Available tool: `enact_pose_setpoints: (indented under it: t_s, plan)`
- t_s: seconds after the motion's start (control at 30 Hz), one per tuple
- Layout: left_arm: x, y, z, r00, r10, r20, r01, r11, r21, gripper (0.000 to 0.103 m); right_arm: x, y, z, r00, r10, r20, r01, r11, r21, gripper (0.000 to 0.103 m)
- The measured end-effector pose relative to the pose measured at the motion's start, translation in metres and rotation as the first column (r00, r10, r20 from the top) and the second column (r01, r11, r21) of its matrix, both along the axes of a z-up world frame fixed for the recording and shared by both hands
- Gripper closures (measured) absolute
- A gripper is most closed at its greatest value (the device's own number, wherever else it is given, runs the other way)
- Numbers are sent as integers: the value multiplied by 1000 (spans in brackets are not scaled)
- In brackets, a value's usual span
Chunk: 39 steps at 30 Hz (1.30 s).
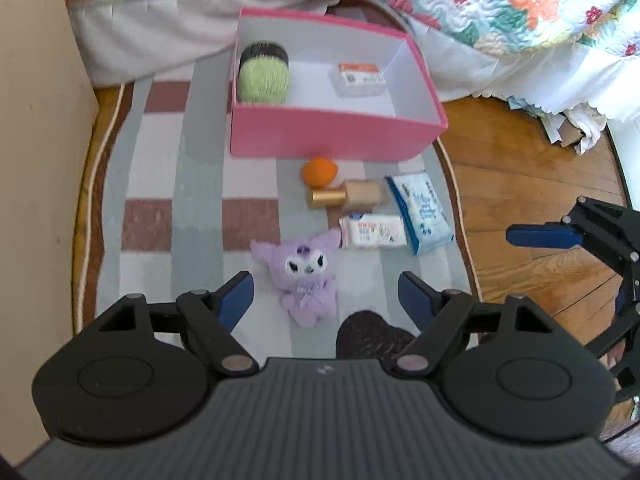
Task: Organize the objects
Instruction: 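Withdraw the left gripper and move toward the purple plush toy, then grasp the purple plush toy with the left gripper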
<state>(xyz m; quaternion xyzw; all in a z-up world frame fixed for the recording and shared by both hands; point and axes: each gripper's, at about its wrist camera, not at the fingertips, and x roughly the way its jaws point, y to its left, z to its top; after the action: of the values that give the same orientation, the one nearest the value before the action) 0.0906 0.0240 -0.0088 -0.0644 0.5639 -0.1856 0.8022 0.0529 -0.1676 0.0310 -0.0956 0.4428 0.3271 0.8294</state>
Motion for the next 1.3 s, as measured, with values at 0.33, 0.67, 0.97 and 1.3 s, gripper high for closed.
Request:
enact_pose_setpoints:
  t_s: [0.33,0.67,0.97,1.3]
  plan:
    - [-9,-8,-45,999,6,47,-6,1000,-10,24,-13,32,-54,997,13,81,-3,993,-119,18]
    - [-7,0,-107,993,121,8,-120,990,-80,24,-21,53,-112,986,108,130,-84,981,-174,18]
    - [0,12,-152,976,216,-42,-220,961,-167,31,-2,70,-168,994,51,99,-38,991,-128,18]
    - [0,-5,-181,975,210,-68,-220,953,-209,68,25,61,-199,982,-175,-75,176,984,1,21]
